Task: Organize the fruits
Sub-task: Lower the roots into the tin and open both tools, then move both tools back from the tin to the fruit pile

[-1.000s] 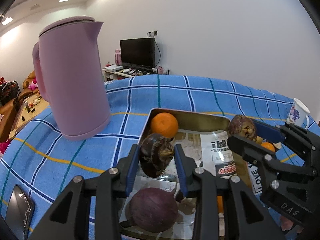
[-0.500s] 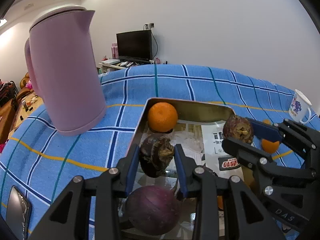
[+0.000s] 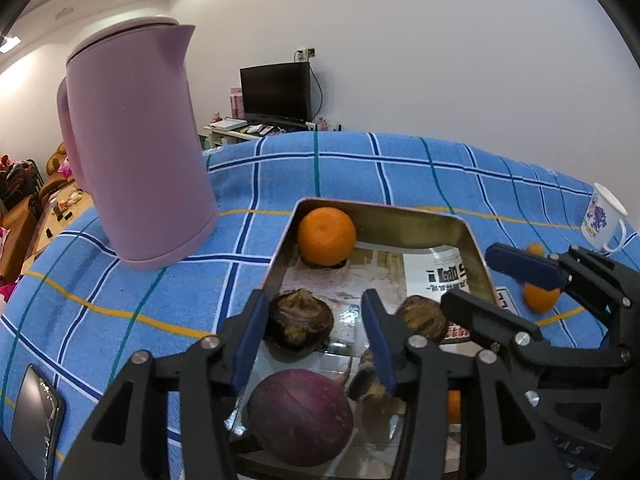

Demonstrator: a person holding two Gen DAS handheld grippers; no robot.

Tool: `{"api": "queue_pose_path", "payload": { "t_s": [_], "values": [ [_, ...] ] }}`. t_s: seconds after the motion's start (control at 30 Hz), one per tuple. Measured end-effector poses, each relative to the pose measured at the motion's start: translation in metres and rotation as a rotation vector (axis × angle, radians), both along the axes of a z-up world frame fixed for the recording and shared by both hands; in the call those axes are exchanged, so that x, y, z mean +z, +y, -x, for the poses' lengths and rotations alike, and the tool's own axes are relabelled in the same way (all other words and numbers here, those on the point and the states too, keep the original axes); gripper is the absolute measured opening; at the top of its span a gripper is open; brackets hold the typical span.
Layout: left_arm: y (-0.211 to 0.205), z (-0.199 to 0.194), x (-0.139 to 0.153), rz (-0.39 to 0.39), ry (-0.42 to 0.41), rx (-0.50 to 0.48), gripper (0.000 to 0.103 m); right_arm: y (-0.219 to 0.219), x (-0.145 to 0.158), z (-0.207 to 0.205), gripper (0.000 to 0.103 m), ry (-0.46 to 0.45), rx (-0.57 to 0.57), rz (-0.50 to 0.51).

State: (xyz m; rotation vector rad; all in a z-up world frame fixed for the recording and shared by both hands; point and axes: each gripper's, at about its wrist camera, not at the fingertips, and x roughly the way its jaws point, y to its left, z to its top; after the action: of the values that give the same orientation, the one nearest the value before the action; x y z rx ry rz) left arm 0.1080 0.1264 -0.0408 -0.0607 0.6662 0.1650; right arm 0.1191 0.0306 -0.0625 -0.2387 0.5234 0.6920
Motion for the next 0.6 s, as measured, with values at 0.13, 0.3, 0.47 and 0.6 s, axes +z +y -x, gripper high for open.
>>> {"api": "queue_pose_path", "payload": {
  "t_s": [0.13,0.3,0.47,0.6],
  "values": [
    [-0.009,0.006,0.010,-0.017,-0.037,0.003,0.070,-0.018,0.003,0.002,0.054,-0.012,-0.038,-0.009],
    [-0.028,0.009,0.024,-0.007,-0.066,-0.033,0.073,-0.068,0.010,-0.008,0.054,0.008,-0.146,-0.085],
    [-0.056,0.005,0.029,-0.005,-0.086,-0.072,0.077,-0.114,0.004,-0.027,0.055,0.041,-0.308,-0.096],
    [-0.081,-0.005,0.022,0.003,-0.068,-0.111,0.077,-0.142,-0.002,-0.039,0.054,0.088,-0.384,-0.116]
  ]
}}
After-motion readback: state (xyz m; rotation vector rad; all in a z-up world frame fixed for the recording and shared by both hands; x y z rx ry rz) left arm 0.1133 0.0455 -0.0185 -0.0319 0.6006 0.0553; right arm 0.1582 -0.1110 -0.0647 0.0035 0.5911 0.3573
